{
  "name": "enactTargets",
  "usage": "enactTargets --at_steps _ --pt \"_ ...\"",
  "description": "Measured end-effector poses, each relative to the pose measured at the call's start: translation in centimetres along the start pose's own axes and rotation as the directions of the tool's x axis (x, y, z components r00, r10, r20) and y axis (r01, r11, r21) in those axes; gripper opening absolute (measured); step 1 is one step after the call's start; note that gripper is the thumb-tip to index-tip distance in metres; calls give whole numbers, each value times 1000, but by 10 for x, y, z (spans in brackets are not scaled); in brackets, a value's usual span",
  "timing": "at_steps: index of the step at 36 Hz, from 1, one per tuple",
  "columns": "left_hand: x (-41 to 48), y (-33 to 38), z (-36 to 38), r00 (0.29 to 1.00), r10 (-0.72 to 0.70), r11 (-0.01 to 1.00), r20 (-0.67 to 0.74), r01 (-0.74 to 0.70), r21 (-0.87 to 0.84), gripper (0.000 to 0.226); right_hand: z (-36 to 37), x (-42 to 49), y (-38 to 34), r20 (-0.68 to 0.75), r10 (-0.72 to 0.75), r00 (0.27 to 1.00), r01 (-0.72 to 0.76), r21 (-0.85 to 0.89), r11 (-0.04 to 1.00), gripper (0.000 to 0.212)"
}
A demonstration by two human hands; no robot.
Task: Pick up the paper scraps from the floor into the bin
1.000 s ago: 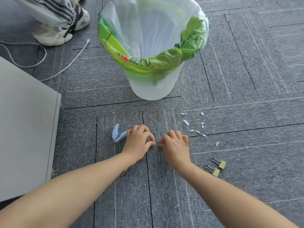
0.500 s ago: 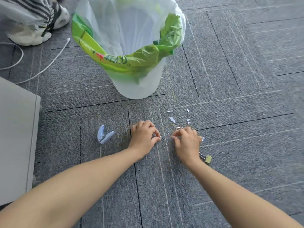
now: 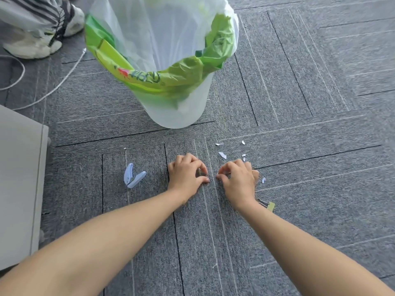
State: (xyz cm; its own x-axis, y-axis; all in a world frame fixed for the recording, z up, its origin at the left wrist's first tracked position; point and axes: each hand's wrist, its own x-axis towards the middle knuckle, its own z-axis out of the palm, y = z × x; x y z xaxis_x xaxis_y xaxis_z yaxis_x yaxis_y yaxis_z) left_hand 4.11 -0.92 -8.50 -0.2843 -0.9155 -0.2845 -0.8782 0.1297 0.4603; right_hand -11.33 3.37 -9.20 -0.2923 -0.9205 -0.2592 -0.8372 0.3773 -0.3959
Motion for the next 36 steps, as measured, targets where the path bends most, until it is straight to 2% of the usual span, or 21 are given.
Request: enactTargets --at_steps 6,13,19,22,29,32,36 --pt "-1 -2 2 1000 5 1000 2 -5 -2 18 -4 4 1 11 -32 999 32 -11 999 19" --pt "-2 -2 2 1000 9 1000 0 -9 -2 17 -4 5 2 47 -61 997 63 -34 997 11" --pt "-4 2 1 1000 13 999 22 -14 52 16 -4 1 0 54 -90 994 94 -71 993 12" --pt "-7 3 -1 1000 -1 1000 -6 1 11 14 -5 -3 -1 67 -87 994 91 -73 993 11" --pt "-21 -7 -21 996 49 998 -72 -52 -41 13 -31 -13 -2 -20 -118 993 118 7 993 6" --pt "-25 -7 -42 988 91 985 -124 -108 -138 13 -54 -11 -16 -82 -209 974 209 -2 978 6" --pt "-31 -3 -73 978 77 950 -196 -131 -282 11 -90 1 -46 -140 -371 918 374 0 927 8"
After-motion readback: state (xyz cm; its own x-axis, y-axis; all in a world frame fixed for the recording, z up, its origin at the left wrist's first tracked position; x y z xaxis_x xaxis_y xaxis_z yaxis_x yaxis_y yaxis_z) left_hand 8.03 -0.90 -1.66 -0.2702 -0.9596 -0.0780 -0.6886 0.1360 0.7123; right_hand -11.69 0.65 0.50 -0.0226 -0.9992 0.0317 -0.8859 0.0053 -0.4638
